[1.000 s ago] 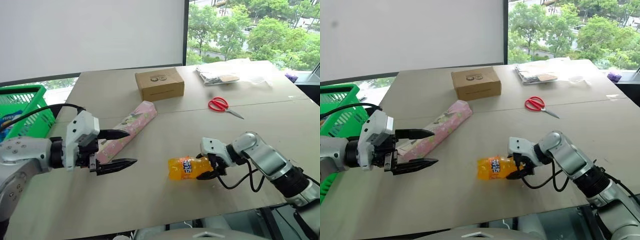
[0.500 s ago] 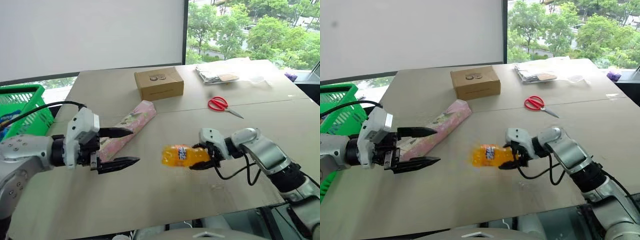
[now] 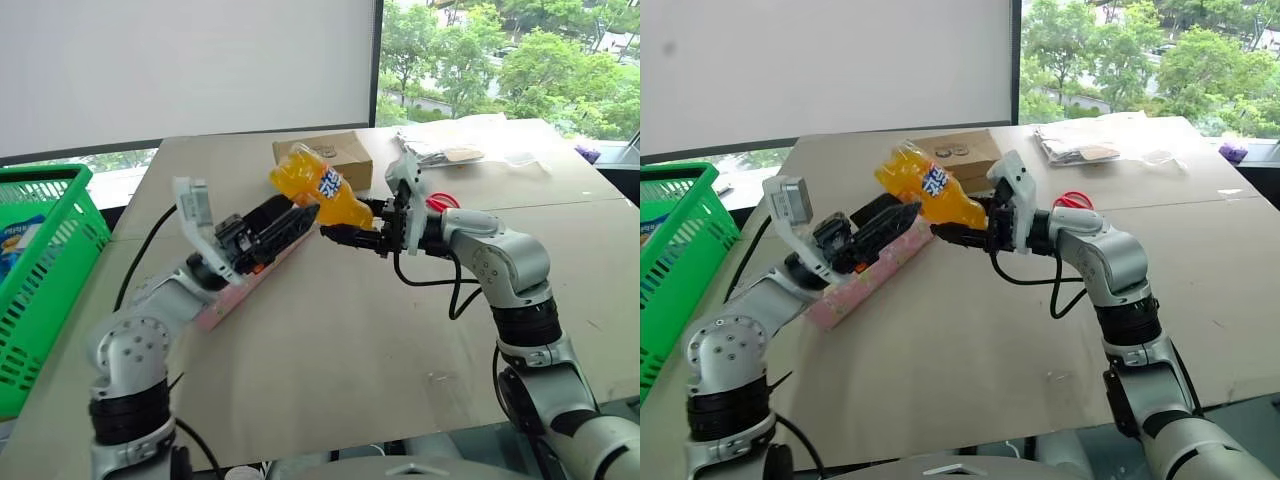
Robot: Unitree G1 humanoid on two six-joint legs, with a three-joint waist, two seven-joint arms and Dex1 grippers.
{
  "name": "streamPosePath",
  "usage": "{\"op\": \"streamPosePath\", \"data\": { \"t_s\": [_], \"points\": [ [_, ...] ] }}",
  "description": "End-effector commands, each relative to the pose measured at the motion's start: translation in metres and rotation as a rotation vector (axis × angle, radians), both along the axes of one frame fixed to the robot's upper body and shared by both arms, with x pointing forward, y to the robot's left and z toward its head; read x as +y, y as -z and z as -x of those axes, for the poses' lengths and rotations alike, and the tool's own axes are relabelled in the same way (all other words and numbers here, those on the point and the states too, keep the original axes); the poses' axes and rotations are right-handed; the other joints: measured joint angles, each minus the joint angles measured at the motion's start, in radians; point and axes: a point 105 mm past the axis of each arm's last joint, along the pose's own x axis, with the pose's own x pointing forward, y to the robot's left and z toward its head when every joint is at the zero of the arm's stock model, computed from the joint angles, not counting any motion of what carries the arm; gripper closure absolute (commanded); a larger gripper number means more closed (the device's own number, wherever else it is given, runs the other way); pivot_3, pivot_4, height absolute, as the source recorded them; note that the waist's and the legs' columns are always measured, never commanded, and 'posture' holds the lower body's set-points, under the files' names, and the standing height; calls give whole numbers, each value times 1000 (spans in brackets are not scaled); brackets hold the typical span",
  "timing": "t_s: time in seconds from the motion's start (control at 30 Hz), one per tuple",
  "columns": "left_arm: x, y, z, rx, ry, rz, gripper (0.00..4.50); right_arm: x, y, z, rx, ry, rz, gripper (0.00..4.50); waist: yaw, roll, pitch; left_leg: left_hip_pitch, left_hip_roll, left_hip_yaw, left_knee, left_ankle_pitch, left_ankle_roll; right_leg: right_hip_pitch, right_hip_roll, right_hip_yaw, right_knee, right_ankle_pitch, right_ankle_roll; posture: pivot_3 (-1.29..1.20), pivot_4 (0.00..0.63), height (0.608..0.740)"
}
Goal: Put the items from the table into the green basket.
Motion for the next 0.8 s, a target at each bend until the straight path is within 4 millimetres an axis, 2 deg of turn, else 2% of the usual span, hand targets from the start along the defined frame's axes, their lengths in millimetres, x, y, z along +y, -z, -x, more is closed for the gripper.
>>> {"op": "streamPosePath", "data": {
  "t_s": [0.03, 0.27, 0.37, 0.43, 0.5, 0.53, 0.57, 0.8],
  "points": [
    [-2, -23, 5, -94, 20, 50, 0, 9, -14, 12, -47, -63, -31, 1695, -9, 0, 0, 0, 0, 0, 0, 0, 0, 0, 0, 0, 1, 0, 0, 58, 0, 740],
    [-12, -25, 13, -86, 105, 79, 0, 9, -2, 34, -44, -211, 41, 1695, -16, 0, 0, 0, 0, 0, 0, 0, 0, 0, 0, 0, 0, 0, 0, 53, 0, 740],
    [-14, -25, 11, -85, 97, 88, 799, 8, -4, 30, -41, -192, 30, 1695, -16, 0, 0, 0, -1, 0, 1, 0, 0, 0, 1, 0, 0, 0, 0, 53, 0, 740],
    [-14, -25, 12, -88, 103, 89, 1490, 8, -9, 24, -38, -159, -1, 1695, -17, 0, 0, 0, -1, 0, 1, 0, 0, 1, 1, 0, 0, 0, 0, 52, 0, 740],
    [-14, -26, 13, -89, 117, 91, 1493, 8, -13, 19, -30, -130, -23, 632, -18, 0, 0, 1, 0, 0, 1, 0, 0, 1, 3, 1, 0, 0, 0, 52, 0, 740],
    [-14, -25, 15, -88, 128, 89, 1493, 8, -14, 18, -29, -125, -29, 229, -18, 0, 0, 1, 0, 0, 1, 0, 0, 1, 6, 1, 0, 0, 0, 52, 0, 740],
    [-15, -24, 16, -85, 132, 84, 1493, 8, -14, 17, -29, -121, -32, 46, -17, 0, 0, 0, 0, 0, 1, 0, 0, 1, 7, 1, 0, 0, 0, 52, 0, 740],
    [-8, -31, 3, -101, 66, 85, 1493, 5, -7, 15, -32, -95, -2, 0, -15, 0, 0, 0, 0, 0, 1, 0, 0, 1, 7, 1, 0, 0, 0, 42, 0, 740]
  ]
}}
